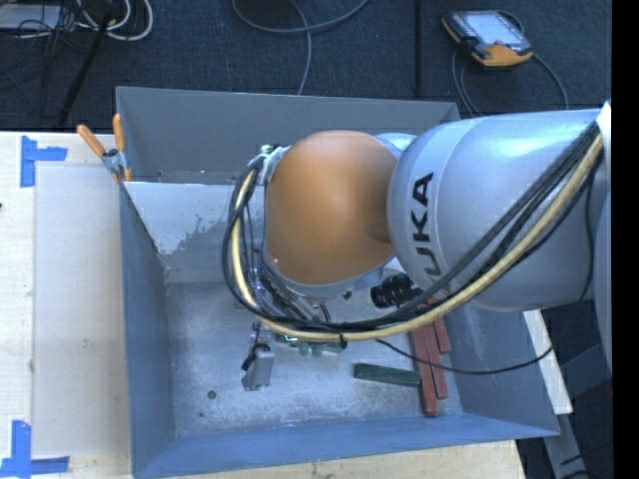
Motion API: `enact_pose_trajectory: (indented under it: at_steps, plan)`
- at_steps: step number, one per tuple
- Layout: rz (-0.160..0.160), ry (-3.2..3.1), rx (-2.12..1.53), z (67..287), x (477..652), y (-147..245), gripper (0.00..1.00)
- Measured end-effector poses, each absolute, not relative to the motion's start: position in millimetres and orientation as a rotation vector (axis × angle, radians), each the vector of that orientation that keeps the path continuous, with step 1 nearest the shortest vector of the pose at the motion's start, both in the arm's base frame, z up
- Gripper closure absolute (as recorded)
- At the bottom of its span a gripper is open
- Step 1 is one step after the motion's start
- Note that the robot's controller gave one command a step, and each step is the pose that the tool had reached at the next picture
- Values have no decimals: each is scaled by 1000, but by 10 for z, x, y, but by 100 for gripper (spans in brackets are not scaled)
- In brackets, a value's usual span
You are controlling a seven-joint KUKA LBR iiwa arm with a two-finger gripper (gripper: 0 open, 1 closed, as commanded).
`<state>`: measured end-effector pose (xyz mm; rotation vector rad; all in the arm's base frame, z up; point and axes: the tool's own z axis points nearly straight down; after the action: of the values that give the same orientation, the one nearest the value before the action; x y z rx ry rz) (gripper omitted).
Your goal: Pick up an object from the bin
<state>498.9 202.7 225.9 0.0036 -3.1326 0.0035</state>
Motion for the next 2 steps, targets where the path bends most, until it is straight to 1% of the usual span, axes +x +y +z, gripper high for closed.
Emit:
enact_pose_trajectory:
  at_steps: [1, 2]
  plan:
    - [0, -3140, -3, 2296, 5008, 2017, 0]
    - [-3, -3146, -47, 1714, 5353, 1693, 0]
